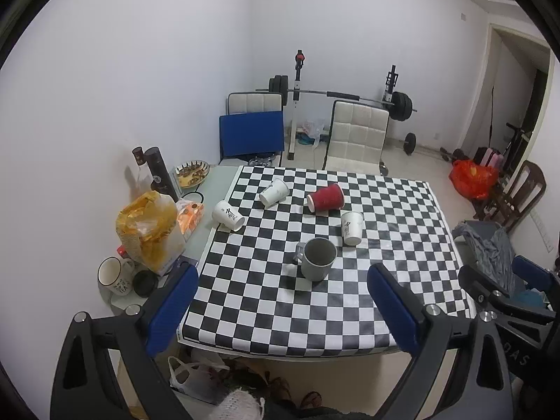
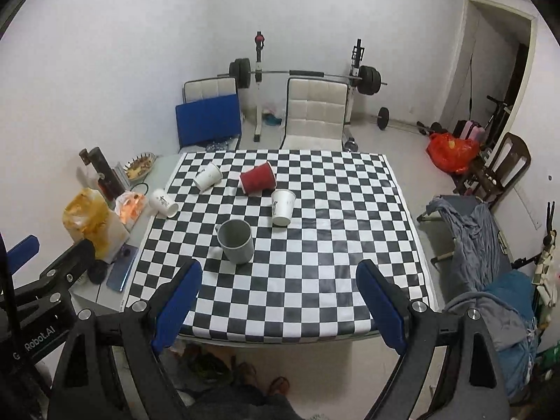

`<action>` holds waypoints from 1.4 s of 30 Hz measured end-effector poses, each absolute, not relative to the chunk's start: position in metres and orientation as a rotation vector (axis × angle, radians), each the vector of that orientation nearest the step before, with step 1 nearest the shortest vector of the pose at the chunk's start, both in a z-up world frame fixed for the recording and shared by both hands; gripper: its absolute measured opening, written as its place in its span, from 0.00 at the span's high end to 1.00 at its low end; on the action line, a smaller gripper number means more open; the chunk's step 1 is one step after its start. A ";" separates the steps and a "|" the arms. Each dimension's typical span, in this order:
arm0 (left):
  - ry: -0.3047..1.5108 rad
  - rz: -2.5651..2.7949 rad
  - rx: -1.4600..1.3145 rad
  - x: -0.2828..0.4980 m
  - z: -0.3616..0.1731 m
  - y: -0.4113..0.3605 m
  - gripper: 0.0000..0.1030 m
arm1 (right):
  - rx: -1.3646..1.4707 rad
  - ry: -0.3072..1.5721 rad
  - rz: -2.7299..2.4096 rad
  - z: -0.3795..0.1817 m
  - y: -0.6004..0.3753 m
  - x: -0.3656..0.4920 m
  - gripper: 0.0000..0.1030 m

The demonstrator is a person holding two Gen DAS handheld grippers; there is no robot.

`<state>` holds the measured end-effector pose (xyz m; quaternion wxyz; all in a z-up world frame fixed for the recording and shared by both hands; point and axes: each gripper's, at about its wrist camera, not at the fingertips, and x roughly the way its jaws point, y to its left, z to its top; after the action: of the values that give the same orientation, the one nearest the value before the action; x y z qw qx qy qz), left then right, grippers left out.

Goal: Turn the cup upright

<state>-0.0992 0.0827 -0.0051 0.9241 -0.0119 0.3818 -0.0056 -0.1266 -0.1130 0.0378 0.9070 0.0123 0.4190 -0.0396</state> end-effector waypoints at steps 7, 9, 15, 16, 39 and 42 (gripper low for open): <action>0.769 -0.008 -0.030 -0.104 0.000 0.084 0.04 | 0.022 0.857 -0.088 0.045 -0.116 -0.130 0.11; 0.767 0.002 -0.024 -0.105 0.000 0.085 0.04 | 0.024 0.855 -0.084 0.048 -0.117 -0.132 0.11; 0.751 0.020 -0.023 -0.106 0.003 0.089 0.04 | 0.022 0.856 -0.077 0.053 -0.116 -0.130 0.11; 0.748 0.022 -0.024 -0.106 0.004 0.089 0.04 | 0.021 0.857 -0.077 0.053 -0.115 -0.130 0.11; 0.734 0.006 -0.017 -0.105 0.013 0.086 0.04 | 0.022 0.832 -0.081 0.070 -0.108 -0.123 0.11; 0.731 0.005 -0.016 -0.105 0.014 0.086 0.04 | 0.022 0.829 -0.082 0.070 -0.108 -0.123 0.11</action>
<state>-0.1054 0.0860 0.0139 0.9338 -0.0078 0.3576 0.0026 -0.1231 -0.1077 0.0695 0.9144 0.0106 0.4027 -0.0399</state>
